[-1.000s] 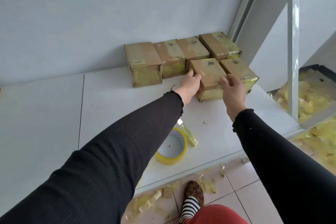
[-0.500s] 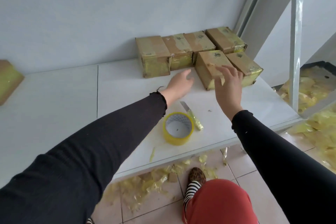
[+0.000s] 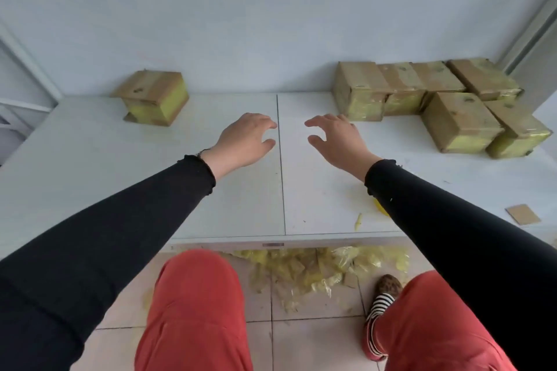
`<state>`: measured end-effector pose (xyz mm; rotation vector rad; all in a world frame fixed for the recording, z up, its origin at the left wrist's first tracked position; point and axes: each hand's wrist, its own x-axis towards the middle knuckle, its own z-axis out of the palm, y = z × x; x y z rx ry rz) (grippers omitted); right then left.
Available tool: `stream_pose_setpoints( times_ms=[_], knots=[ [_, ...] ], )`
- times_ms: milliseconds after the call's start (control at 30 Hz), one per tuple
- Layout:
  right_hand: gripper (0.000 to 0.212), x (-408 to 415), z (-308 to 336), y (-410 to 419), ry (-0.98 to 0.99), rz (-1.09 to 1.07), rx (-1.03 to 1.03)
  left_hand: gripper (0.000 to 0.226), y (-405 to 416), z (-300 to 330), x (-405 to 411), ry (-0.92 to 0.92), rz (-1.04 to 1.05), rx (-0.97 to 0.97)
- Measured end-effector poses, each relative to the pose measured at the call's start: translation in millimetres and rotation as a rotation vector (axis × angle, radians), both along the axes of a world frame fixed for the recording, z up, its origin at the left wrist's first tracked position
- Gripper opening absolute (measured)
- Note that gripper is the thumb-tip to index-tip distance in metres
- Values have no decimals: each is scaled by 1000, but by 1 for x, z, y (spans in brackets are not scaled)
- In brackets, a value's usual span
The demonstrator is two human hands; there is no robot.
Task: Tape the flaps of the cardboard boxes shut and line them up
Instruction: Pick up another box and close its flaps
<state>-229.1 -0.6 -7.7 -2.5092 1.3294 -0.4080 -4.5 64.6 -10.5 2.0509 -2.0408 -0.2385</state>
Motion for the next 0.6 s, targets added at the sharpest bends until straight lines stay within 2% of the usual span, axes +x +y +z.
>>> stream_pose_setpoints(
  times_ms=[133,333,600],
  knots=[
    [42,82,-5,12,-100,65,106,44,40,-3,82,30,130,-33],
    [49,193,-16,12,-202,151,292,51,67,-19,186,228,386,-93],
    [60,319,-36,-16,-401,146,624,66,28,-36,292,648,760,-221]
  ],
)
